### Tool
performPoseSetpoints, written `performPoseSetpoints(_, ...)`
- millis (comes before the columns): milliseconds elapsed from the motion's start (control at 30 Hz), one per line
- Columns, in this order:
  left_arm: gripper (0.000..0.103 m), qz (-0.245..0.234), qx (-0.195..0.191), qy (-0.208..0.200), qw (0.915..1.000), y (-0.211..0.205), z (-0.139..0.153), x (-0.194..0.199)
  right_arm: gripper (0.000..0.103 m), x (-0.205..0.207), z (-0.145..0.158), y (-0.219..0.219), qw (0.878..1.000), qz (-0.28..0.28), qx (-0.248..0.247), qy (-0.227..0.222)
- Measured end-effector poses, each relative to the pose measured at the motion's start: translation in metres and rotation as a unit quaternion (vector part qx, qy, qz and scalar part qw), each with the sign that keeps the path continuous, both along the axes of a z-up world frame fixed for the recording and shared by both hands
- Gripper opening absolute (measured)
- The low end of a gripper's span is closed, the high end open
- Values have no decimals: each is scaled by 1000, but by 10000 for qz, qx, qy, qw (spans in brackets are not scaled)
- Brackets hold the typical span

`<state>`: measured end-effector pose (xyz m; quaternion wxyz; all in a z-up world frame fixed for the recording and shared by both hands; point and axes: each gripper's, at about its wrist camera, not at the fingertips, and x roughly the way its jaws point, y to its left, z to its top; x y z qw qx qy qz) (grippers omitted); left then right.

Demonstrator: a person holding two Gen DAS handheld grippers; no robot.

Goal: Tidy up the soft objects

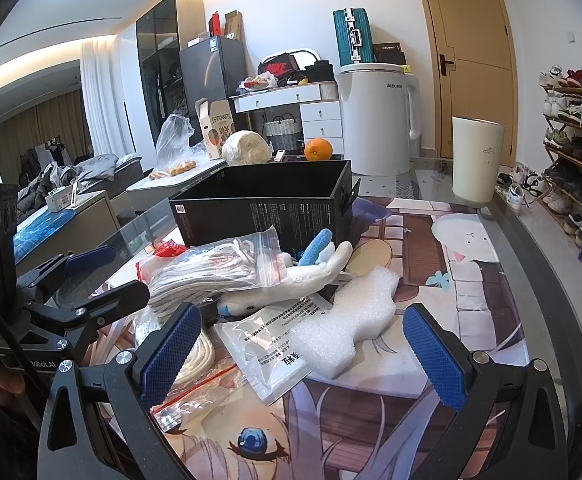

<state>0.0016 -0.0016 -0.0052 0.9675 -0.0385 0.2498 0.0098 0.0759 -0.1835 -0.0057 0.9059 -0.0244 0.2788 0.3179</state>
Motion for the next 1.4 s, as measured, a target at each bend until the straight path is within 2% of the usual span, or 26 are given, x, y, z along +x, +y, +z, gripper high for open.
performPoseSetpoints(367, 103, -13, 171, 78, 9998, -4, 4, 2, 103, 3, 0, 1, 9999, 37, -37, 97)
performPoseSetpoints(633, 103, -138, 171, 58, 9997, -1, 13, 8, 102, 9, 2, 4, 9992, -119, -305, 230)
performPoseSetpoints(867, 103, -381, 89, 168, 9991, -3, 18, 23, 102, 28, -8, 1, 9954, -291, -440, 805)
performPoseSetpoints(967, 103, -548, 84, 282, 9981, -7, 18, 31, 102, 34, -12, 3, 9931, -369, -612, 932)
performPoseSetpoints(1100, 103, -782, 311, 558, 9949, -16, 14, 43, 102, 43, -17, 5, 9903, -382, -704, 1138)
performPoseSetpoints(1233, 103, -926, 360, 708, 9925, -22, 11, 52, 102, 55, -23, 7, 9856, -546, -854, 1351)
performPoseSetpoints(1400, 103, -1018, 412, 903, 9898, -26, 8, 61, 103, 61, -23, 8, 9844, -582, -892, 1402)
